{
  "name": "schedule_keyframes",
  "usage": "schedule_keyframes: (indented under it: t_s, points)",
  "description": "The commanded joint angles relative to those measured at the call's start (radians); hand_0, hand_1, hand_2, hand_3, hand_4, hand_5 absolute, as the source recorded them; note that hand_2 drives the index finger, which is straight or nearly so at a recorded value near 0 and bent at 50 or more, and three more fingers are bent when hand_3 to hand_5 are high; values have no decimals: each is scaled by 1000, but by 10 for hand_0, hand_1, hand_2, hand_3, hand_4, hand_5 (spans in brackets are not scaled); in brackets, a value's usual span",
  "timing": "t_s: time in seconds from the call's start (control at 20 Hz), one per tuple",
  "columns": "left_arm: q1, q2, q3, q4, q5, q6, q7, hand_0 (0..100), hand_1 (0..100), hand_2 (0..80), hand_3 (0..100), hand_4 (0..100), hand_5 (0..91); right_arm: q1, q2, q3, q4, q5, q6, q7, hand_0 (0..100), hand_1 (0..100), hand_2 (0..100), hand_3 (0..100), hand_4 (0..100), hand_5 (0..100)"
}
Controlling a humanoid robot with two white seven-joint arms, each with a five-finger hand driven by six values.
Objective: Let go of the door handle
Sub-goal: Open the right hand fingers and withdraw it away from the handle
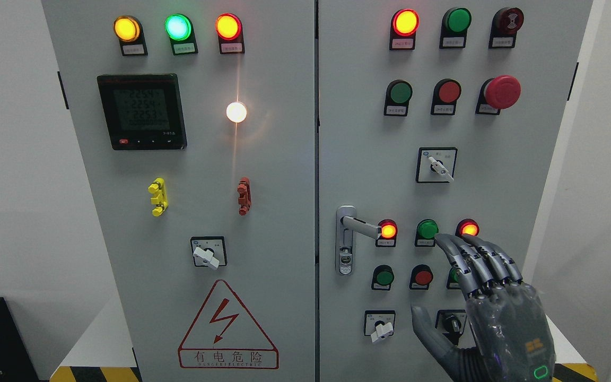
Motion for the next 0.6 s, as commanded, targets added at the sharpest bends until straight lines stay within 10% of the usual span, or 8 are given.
schedule_keyframes:
  t_s: [0.0,0.55]
  points:
    - [-26,0,0,29,0,0,1,120,556,0,0,0,0,9,-18,-136,22,-138,-16,33,511,171,0,26,8,0]
    - [-26,0,0,29,0,0,1,120,556,0,0,0,0,-1,-32,-123,8,-141,-50,36,481,169,0,0,0,0]
